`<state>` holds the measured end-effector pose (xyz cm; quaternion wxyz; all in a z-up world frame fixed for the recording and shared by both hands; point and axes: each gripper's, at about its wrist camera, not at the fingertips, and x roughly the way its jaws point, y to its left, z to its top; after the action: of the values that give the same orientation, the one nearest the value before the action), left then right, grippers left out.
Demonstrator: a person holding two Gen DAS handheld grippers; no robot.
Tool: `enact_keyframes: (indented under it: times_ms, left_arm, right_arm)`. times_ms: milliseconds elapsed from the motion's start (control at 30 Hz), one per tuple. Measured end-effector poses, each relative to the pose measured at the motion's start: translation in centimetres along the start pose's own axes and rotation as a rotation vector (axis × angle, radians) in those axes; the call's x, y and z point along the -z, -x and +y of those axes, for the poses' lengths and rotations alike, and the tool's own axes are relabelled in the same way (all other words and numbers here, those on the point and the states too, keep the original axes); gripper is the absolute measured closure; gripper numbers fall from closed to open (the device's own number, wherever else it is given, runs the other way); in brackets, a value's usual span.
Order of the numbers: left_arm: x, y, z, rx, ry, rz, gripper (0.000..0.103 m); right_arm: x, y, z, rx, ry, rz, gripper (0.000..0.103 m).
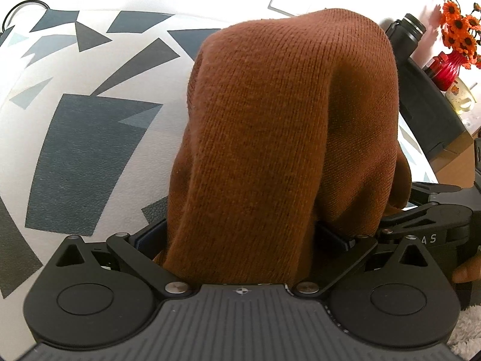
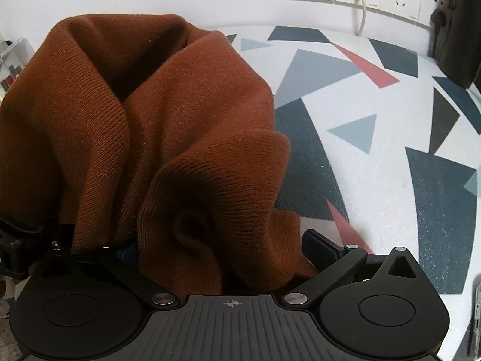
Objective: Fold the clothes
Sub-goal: 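Lower the held garment onto the patterned table with both grippers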
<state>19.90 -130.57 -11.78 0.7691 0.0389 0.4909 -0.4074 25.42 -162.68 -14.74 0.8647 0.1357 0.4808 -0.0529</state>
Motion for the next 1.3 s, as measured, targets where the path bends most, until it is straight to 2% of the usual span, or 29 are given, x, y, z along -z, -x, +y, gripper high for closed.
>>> enact_keyframes:
  times_ms: [700,1300]
  left_arm:
    - [1.0,0.7,-0.8,-0.009,0.015,-0.038,0.0]
    - [1.9,1.5,-1.1,0.004,0.039,-0.066,0.0]
  right_arm:
    - [1.8,0.8,0.1,-0.012,-0.02,-0.108,0.001]
    - [1.6,0.2,-0.4,-0.011,-0.026,-0.117,0.001]
